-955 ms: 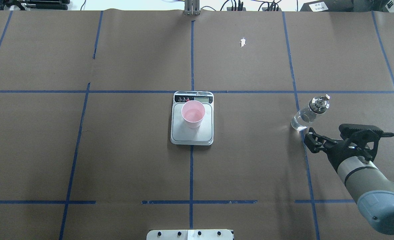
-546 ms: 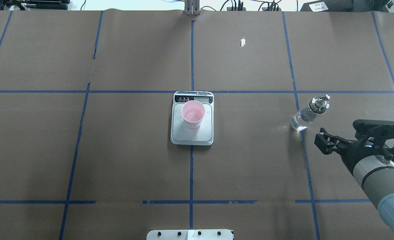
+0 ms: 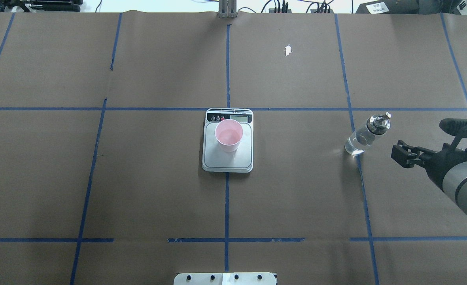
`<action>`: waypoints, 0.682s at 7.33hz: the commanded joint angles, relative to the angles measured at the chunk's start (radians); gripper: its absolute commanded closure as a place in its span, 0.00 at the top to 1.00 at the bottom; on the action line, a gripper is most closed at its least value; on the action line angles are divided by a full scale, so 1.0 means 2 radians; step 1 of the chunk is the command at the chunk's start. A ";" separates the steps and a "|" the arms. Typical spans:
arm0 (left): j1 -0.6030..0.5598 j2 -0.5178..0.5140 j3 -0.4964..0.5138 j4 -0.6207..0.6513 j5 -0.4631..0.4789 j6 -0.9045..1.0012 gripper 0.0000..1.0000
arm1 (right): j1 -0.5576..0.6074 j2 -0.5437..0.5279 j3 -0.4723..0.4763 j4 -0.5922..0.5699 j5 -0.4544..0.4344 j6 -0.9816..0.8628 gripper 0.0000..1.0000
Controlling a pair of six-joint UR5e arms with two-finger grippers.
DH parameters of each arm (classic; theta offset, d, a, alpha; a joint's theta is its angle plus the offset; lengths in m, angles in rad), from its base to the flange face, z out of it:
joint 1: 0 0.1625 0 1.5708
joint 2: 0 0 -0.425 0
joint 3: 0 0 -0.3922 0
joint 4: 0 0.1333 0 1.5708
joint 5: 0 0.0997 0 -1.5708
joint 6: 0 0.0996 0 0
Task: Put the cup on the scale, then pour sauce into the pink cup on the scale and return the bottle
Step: 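Open the right gripper, release the bottle, and withdraw the arm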
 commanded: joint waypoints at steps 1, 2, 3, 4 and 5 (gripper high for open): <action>0.001 -0.001 -0.010 0.011 -0.002 -0.001 1.00 | 0.073 0.003 -0.004 0.004 0.067 -0.091 1.00; 0.001 -0.002 -0.010 0.011 -0.002 -0.001 1.00 | 0.103 0.008 -0.011 0.004 0.086 -0.144 1.00; 0.001 -0.003 -0.010 0.011 -0.002 -0.001 1.00 | 0.152 0.024 -0.027 0.005 0.123 -0.202 1.00; 0.001 -0.003 -0.009 0.010 -0.002 -0.001 1.00 | 0.219 0.057 -0.057 0.004 0.178 -0.274 1.00; 0.001 -0.003 -0.010 0.010 -0.003 0.000 1.00 | 0.289 0.077 -0.096 0.004 0.241 -0.343 1.00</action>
